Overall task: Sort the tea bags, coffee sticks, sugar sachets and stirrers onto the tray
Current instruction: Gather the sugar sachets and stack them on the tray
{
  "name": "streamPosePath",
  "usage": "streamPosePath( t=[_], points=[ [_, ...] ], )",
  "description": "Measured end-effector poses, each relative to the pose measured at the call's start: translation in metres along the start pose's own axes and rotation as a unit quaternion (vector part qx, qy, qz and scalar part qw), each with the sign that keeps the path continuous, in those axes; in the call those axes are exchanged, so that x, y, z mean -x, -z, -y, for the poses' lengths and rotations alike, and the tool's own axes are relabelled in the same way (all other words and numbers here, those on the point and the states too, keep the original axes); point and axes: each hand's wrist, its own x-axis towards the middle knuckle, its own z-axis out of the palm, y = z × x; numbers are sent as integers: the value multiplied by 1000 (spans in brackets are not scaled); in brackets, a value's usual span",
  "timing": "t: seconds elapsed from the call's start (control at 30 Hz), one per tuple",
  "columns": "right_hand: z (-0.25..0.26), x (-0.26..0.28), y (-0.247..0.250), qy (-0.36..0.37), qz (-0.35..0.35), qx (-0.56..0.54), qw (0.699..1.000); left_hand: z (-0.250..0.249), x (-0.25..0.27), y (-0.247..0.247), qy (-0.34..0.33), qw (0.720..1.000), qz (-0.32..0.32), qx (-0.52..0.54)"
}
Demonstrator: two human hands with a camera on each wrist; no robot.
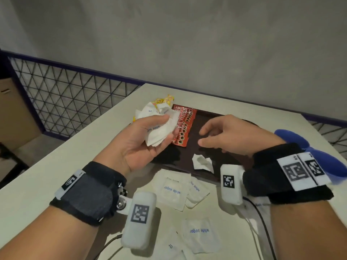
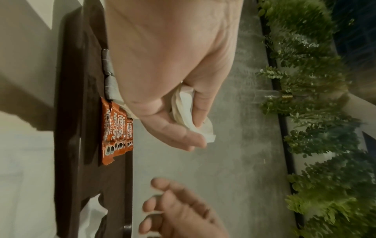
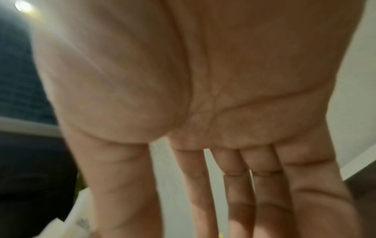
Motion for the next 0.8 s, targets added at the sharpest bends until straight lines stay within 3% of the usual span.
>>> streamPosePath(
  t=[0.17, 0.6, 0.7, 0.8],
  points=[
    [-7, -9, -13, -46, 9, 79, 996, -2, 1, 4, 2, 1000, -15, -7],
    [-4, -14, -32, -67, 62, 219, 971, 1, 5, -2, 9, 999, -9, -47],
    [-3, -11, -26, -49, 52, 191, 979, 3, 6, -2, 12, 998, -16, -57],
    [1, -1, -11, -9, 43, 52, 998, 7, 2, -1, -8, 994, -46, -95]
  ],
)
